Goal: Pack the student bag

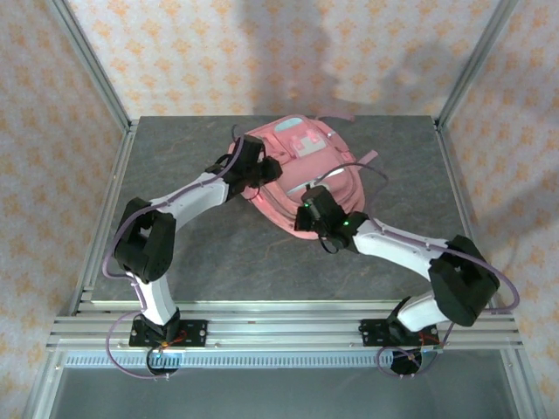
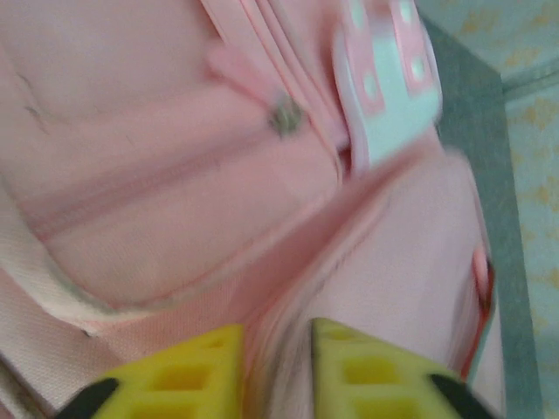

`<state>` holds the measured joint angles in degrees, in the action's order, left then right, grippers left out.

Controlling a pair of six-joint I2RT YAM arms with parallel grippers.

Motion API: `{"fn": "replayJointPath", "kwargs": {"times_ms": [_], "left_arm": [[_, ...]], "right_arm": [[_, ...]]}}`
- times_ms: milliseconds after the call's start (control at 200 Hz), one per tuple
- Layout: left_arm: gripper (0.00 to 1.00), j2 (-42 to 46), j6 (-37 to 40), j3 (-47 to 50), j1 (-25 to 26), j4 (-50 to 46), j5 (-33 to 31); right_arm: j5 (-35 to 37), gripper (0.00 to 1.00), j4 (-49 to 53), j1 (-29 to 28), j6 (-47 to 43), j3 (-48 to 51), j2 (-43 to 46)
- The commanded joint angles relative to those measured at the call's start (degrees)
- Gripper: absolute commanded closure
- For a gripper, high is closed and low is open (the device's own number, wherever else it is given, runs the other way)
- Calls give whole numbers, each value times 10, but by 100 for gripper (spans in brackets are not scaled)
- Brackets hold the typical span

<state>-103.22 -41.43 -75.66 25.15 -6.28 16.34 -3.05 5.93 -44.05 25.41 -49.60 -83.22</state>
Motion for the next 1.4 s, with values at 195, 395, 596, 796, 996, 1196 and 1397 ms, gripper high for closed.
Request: {"fn": "replayJointPath", "kwargs": {"times_ms": [195, 395, 596, 796, 996, 1196, 1397], "left_arm": [[53, 131, -23, 147, -7, 71, -43], [50, 187, -84, 264, 66, 125, -80], [51, 149, -113, 270, 122, 175, -103], [71, 96, -105, 237, 128, 177, -122], [100, 82, -98, 224, 124, 165, -132], [100, 99, -81, 226, 107, 148, -123], [100, 122, -67, 240, 80, 140, -112]], "right_arm": [[-39, 100, -35, -11, 27, -23, -43], [-40, 100, -45, -10, 27, -12, -42], [-46, 100, -52, -11, 29, -8, -39], [-42, 100, -45, -11, 26, -9, -38], [-15, 100, -20, -10, 15, -9, -35], [-6, 100, 9, 31, -4, 16, -11], [12, 100, 35, 113, -30, 64, 37]]}}
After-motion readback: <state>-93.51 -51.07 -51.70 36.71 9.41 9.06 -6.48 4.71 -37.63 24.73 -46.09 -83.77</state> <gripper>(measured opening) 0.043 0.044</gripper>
